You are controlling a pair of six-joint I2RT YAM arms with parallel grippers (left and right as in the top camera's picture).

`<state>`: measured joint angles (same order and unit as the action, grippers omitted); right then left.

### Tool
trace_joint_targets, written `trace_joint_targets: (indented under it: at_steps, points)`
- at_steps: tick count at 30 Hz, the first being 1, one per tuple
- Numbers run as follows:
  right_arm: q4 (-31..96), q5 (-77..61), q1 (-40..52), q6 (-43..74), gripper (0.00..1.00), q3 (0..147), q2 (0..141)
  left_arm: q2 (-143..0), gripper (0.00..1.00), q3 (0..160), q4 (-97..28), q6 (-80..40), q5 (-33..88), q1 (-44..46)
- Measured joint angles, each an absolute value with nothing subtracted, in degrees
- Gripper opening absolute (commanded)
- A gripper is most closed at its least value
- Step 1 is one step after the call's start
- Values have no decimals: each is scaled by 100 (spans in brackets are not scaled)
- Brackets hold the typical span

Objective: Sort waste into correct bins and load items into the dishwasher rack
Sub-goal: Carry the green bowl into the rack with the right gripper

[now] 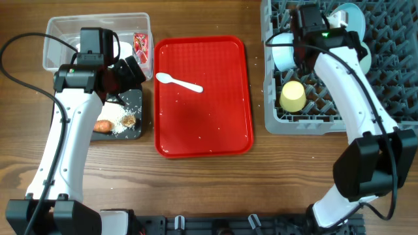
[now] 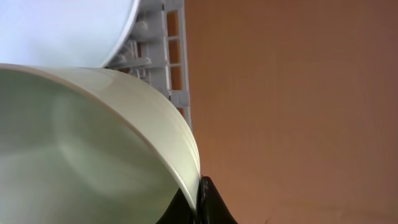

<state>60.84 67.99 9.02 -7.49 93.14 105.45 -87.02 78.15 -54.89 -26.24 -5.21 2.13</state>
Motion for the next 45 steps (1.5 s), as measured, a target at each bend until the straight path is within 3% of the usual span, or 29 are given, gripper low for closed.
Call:
trace_joint_targets:
  at_steps: [12,19,25,36,41,45]
  points:
    - [5990,6364,821,-843,4,9312,10545,-8702,100,7815,-5439,-2624,-521,213]
    - [4125,6639,982,-2180,5,9297,10545,-8705,100,7815,-5408,-2624,-513,213]
    - [1629,6569,1000,-3402,4,9282,10554,-8707,100,7808,-5336,-2624,-499,213]
    - [2655,5037,1487,-1986,4,9292,10556,-8709,98,7806,-5312,-2624,-499,213]
    - [3835,3776,1450,-1352,4,9992,10556,-8709,99,7806,-5312,-2624,-499,213]
    - [4980,1188,1214,-1107,4,11832,10551,-8711,100,7804,-5312,-2672,-480,213]
